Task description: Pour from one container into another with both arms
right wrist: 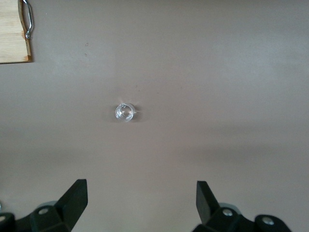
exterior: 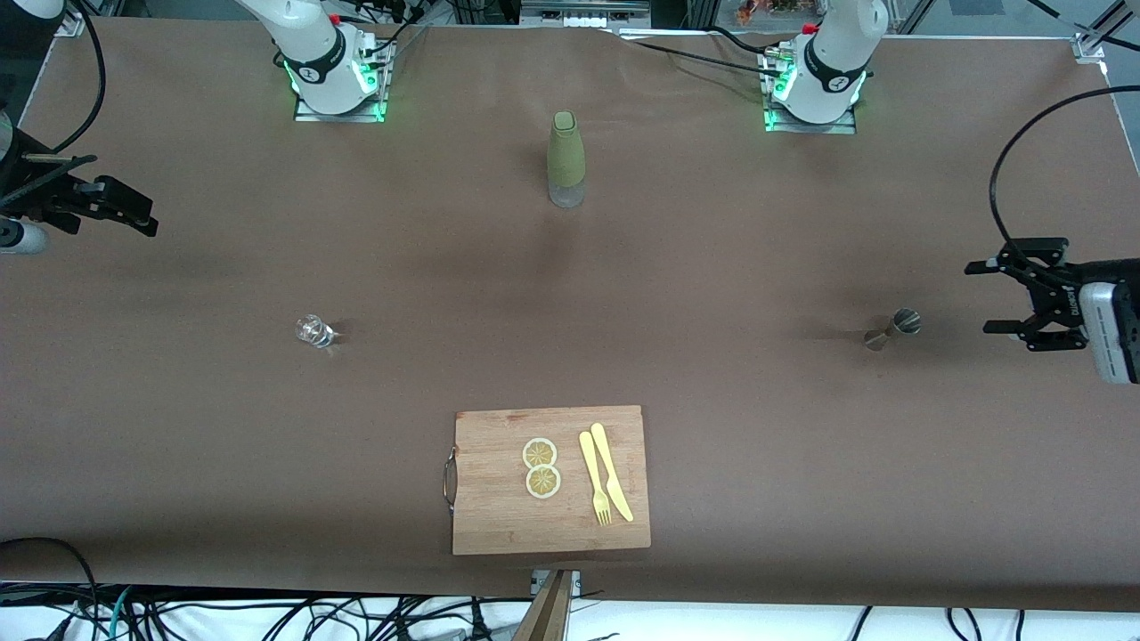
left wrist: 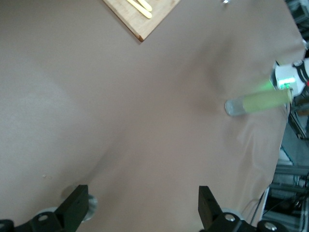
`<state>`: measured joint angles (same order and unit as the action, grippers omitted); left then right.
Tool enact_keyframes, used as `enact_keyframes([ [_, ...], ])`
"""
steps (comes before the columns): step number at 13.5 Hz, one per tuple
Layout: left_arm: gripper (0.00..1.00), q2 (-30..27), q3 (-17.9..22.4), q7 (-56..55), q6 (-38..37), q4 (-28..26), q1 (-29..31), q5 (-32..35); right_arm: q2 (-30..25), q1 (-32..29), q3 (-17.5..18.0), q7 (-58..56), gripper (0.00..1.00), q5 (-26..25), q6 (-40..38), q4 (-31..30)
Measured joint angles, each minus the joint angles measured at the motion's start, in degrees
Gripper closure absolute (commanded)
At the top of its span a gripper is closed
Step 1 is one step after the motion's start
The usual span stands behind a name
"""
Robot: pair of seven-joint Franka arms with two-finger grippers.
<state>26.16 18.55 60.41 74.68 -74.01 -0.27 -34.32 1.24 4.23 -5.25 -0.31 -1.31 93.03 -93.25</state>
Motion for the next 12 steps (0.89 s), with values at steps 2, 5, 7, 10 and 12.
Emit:
enact_keyframes([
  [2, 0.00, -1.3, 0.0, -7.2, 0.8, 0.0, -2.7, 2.2, 0.0, 0.0, 0.0, 0.0, 0.00, 0.0, 0.0, 0.0],
  [5, 0.00, -1.8, -0.1, -16.2, 2.9, 0.0, -6.2, 6.1, 0.0, 0.0, 0.0, 0.0, 0.00, 0.0, 0.0, 0.0],
  [7, 0.00, -2.6, -0.2, -21.8, 3.2, 0.0, -8.5, 9.8, 0.0, 0.0, 0.0, 0.0, 0.00, 0.0, 0.0, 0.0],
  [10, 0.00, -4.5, -0.4, -29.0, 3.3, 0.0, -10.5, 15.8, 0.0, 0.0, 0.0, 0.0, 0.00, 0.0, 0.0, 0.0],
  [12, 0.00, -5.7, -1.7, -33.5, 3.3, 0.0, -10.9, 20.7, 0.0, 0.0, 0.0, 0.0, 0.00, 0.0, 0.0, 0.0],
])
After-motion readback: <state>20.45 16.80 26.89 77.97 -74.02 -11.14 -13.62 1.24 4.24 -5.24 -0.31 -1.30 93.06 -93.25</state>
